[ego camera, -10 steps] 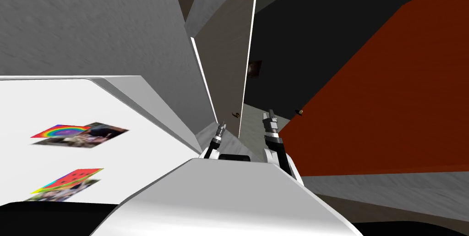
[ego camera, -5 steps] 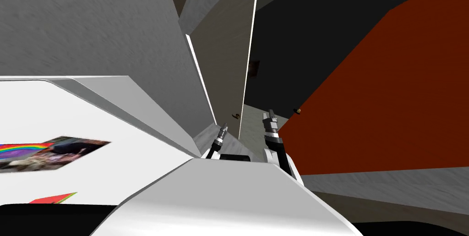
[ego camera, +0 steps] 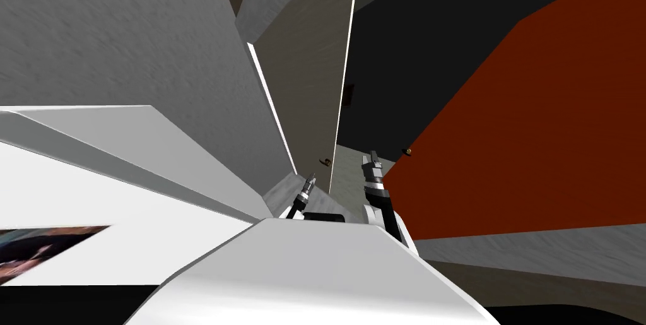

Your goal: Push the door open

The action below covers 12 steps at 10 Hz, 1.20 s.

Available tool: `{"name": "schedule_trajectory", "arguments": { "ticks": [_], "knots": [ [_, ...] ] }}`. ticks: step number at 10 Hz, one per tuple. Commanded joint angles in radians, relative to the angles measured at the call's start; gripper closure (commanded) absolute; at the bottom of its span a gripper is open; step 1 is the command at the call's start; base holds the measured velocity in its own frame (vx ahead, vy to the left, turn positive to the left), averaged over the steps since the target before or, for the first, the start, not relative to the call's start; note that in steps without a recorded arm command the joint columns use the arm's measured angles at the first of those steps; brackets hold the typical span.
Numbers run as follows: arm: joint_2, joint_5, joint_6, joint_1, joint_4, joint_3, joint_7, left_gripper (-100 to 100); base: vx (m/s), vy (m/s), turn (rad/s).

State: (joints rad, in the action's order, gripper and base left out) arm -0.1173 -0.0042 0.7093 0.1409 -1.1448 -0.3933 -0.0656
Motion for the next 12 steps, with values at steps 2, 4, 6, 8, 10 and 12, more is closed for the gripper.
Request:
{"name": "schedule_trajectory", "arguments": {
  "ticks": [2, 4, 6, 8, 10, 12],
  "knots": [
    [0.002, -0.007, 0.011, -0.015, 0.064, -0.026, -0.003, -100, 0.067, 0.065, -0.099],
    [0.002, -0.010, 0.016, -0.025, 0.098, -0.039, -0.007, -100, 0.080, 0.086, -0.081],
    [0.001, -0.013, 0.021, -0.036, 0.135, -0.053, -0.011, -100, 0.058, 0.078, -0.082],
    [0.001, -0.016, 0.025, -0.045, 0.168, -0.066, -0.014, -100, 0.081, 0.070, -0.070],
    [0.001, -0.014, 0.026, -0.042, 0.162, -0.059, -0.014, -100, 0.066, -0.003, -0.026],
    [0.004, -0.013, 0.031, -0.045, 0.171, -0.055, -0.012, -100, 0.182, -0.089, -0.019]
  ]
}}
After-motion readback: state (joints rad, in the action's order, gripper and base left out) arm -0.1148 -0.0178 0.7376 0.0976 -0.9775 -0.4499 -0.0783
